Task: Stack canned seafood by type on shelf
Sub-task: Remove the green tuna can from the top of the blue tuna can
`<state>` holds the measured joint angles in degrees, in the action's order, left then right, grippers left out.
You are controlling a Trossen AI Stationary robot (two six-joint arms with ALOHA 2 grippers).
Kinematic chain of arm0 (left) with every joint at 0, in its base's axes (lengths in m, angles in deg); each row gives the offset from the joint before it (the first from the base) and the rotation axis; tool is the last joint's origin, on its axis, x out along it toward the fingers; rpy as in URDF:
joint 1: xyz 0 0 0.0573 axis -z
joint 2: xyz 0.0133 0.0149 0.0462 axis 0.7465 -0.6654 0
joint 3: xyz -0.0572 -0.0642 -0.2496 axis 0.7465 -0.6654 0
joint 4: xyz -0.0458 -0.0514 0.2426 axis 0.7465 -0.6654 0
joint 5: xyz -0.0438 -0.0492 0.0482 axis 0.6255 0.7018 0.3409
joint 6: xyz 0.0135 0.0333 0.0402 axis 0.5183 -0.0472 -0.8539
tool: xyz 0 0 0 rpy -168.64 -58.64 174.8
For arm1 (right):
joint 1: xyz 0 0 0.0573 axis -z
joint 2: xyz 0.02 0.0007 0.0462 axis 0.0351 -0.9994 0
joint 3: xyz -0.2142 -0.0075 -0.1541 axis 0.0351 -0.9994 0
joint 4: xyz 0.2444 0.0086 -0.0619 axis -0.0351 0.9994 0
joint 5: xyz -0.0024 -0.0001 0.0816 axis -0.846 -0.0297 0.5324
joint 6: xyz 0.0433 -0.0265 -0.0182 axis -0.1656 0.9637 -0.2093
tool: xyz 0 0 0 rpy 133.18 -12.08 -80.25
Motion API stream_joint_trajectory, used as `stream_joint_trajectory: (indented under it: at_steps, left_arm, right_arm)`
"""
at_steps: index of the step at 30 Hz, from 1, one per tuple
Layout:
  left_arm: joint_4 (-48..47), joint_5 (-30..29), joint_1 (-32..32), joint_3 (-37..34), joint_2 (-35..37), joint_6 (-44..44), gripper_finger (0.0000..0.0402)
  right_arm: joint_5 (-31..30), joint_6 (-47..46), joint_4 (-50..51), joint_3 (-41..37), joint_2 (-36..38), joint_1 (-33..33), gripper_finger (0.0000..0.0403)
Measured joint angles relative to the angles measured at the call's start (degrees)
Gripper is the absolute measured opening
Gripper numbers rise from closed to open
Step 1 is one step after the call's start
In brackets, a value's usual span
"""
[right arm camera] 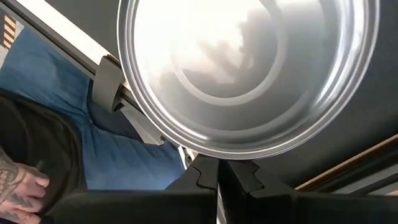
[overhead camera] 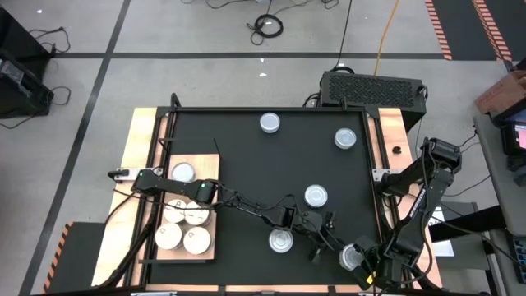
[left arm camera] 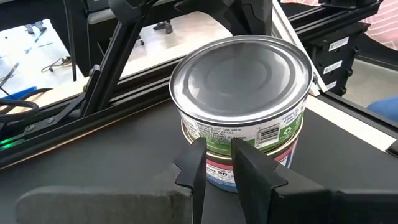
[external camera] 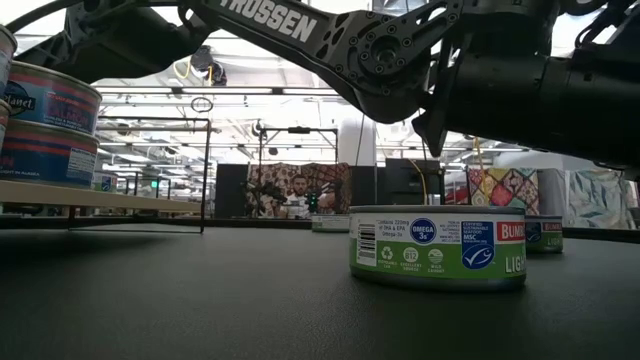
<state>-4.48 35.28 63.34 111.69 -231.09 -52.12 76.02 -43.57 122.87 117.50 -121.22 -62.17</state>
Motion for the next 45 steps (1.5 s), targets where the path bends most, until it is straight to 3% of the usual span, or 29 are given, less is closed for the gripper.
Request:
stream_joint_trajectory:
  at_steps: [29, 45]
  left_arm:
    - [-0.33, -0.59, -1.42, -0.09, 1.27, 0.09, 0.0081]
    - [-0.68, -3.05, -3.40, -0.07, 1.27, 0.11, 0.0081]
  right_arm:
    - [-0.95, 0.85, 3.20, -0.02, 0.00, 0.13, 0.0000]
    - [-1.56, 5.12, 13.14, -0.02, 4.26, 2.82, 0.0000]
